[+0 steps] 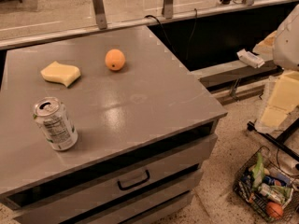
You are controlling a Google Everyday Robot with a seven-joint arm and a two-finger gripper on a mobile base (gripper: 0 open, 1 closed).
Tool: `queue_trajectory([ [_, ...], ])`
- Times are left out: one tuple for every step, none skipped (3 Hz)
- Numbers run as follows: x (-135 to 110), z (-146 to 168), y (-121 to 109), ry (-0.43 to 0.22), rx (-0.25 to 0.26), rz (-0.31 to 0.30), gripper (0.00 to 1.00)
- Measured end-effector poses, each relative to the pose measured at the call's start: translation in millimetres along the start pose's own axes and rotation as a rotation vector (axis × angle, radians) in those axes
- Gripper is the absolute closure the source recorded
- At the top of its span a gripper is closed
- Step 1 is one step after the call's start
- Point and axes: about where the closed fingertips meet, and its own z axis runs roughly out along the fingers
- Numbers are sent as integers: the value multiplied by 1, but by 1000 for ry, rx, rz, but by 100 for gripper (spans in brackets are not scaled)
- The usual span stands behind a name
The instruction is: Pick orange
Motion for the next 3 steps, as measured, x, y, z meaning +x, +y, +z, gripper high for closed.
queue_trajectory([
  [-2, -1, -3, -4, 10, -1, 0],
  [-12, 4, -35, -77, 46, -3, 0],
  [-38, 9, -84, -211, 88, -25, 0],
])
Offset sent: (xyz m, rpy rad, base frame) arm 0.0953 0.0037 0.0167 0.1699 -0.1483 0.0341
